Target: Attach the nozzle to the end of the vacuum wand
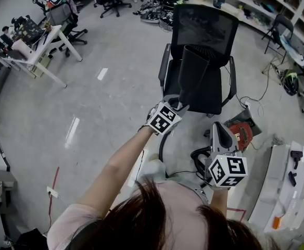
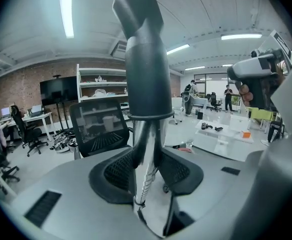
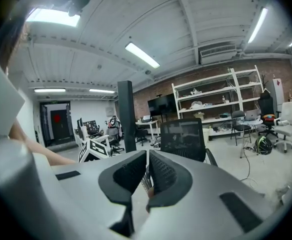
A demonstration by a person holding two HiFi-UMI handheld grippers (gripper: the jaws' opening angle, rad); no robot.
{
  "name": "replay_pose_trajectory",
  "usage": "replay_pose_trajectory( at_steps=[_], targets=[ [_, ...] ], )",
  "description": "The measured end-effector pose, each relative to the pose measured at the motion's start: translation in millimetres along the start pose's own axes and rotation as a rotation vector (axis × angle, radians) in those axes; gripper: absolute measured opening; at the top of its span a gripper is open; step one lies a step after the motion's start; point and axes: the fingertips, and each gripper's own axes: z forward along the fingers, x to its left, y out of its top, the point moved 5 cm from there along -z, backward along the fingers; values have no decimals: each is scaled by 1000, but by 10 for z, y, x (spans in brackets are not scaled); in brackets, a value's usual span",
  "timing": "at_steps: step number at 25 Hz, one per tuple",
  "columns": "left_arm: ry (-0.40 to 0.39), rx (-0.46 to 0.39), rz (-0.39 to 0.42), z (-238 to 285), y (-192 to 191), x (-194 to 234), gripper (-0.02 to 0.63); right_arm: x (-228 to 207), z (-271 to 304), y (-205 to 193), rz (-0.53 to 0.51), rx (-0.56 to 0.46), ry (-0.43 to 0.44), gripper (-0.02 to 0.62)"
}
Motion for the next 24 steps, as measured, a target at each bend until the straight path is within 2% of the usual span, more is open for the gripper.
replay_pose_trajectory(
  at_steps=[11, 24],
  targets=[
    [18, 7, 14, -19, 83, -169, 153, -65, -385, -124, -11, 13, 11, 37],
    [13, 11, 4, -91, 29, -186, 153, 29, -425, -217, 9, 41, 0, 26]
  ],
)
